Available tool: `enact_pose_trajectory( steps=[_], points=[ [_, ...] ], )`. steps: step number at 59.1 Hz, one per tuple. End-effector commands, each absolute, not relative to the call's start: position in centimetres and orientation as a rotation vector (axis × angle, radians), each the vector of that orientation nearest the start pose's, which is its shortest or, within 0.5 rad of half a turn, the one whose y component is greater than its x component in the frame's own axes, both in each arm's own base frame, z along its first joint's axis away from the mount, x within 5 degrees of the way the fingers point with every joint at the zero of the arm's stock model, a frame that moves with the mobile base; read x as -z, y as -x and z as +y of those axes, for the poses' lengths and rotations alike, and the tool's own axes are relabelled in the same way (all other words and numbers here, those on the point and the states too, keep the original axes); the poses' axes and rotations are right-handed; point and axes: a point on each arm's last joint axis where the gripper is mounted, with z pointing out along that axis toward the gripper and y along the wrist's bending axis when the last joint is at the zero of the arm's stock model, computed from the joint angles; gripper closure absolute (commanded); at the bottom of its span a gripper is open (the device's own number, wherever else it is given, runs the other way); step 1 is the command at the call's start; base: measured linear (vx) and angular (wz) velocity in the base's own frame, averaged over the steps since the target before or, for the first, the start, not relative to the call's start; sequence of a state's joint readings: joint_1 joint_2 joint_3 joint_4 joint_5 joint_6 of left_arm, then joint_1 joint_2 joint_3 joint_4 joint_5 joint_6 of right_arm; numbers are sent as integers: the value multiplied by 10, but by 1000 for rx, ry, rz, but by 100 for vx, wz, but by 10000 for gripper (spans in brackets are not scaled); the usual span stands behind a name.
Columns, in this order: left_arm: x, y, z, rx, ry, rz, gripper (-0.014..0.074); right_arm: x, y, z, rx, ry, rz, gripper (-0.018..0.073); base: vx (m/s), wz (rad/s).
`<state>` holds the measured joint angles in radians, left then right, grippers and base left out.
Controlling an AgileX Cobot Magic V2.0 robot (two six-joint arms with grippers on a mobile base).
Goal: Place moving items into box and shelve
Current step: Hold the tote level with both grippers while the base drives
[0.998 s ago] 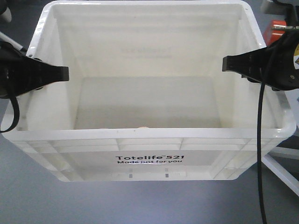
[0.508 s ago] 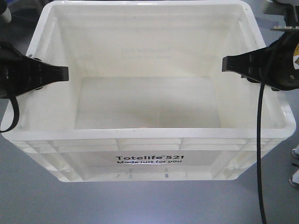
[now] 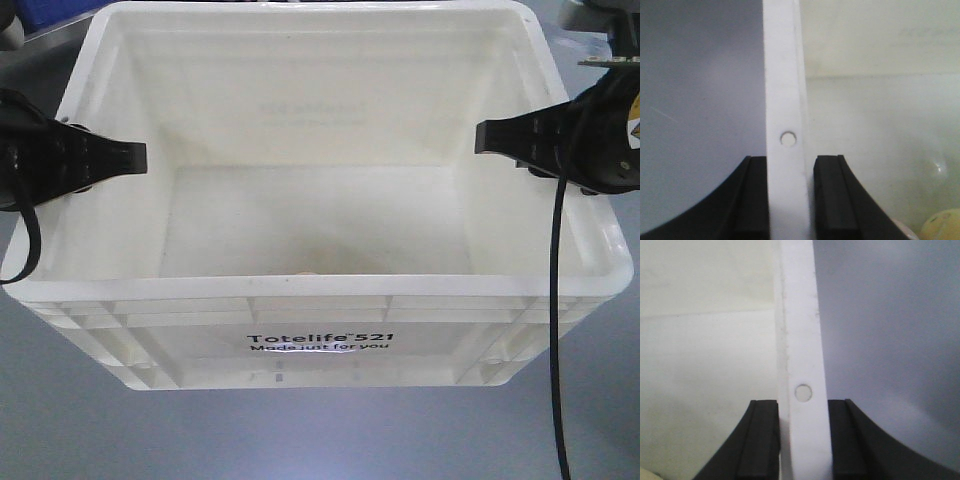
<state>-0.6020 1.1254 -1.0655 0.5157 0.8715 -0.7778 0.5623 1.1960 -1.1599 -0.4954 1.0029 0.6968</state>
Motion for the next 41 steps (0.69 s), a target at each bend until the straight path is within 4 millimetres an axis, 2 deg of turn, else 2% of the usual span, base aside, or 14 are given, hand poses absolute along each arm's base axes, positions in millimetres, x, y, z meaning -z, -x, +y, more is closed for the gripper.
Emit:
enact_pose_trajectory(
  steps=[1, 41],
  points=[
    [-396, -203, -99, 158, -63, 2076, 488, -395, -217, 89, 33, 31, 2215, 571, -12, 48],
    [-396, -203, -99, 156, -62, 2077, 488, -395, -217, 89, 34, 31, 2215, 571, -13, 50]
  ],
)
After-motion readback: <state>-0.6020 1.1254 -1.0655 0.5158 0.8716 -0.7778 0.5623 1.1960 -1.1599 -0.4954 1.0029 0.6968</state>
